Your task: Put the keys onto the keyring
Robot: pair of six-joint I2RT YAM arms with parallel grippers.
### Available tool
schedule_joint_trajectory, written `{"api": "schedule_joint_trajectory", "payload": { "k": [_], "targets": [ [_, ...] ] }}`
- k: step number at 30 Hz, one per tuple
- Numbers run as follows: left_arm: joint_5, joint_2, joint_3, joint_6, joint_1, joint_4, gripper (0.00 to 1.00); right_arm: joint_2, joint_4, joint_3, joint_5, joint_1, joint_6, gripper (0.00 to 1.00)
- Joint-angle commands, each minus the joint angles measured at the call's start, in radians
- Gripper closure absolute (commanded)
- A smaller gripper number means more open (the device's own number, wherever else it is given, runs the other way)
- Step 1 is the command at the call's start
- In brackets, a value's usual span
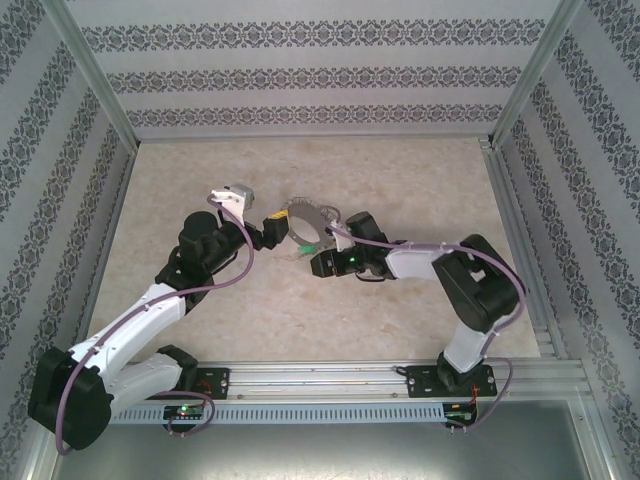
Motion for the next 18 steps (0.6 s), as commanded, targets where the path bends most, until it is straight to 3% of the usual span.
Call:
{"api": "schedule_joint_trajectory", "payload": {
  "k": [1, 10, 13, 18],
  "targets": [
    [0.011, -0.005, 0.028, -0.004, 0.008, -0.020, 0.00, -0.116, 0.013, -0.047, 0.025, -0.014, 0.013, 0.41],
    [-0.025, -0.012, 0.017, 0.020, 0.008, -0.001, 0.00, -0.481, -0.166, -0.087, 0.161, -0.099, -0.008, 0.15],
    [-0.074, -0.017, -0.004, 0.046, 0.008, 0.021, 0.00, -0.620, -0.241, -0.094, 0.340, -0.141, -0.029, 0.04],
    [-0.224, -0.028, -0.053, 0.200, 0.007, 0.095, 0.00, -0.800, -0.268, -0.123, 0.741, -0.209, -0.058, 0.02]
  ]
}}
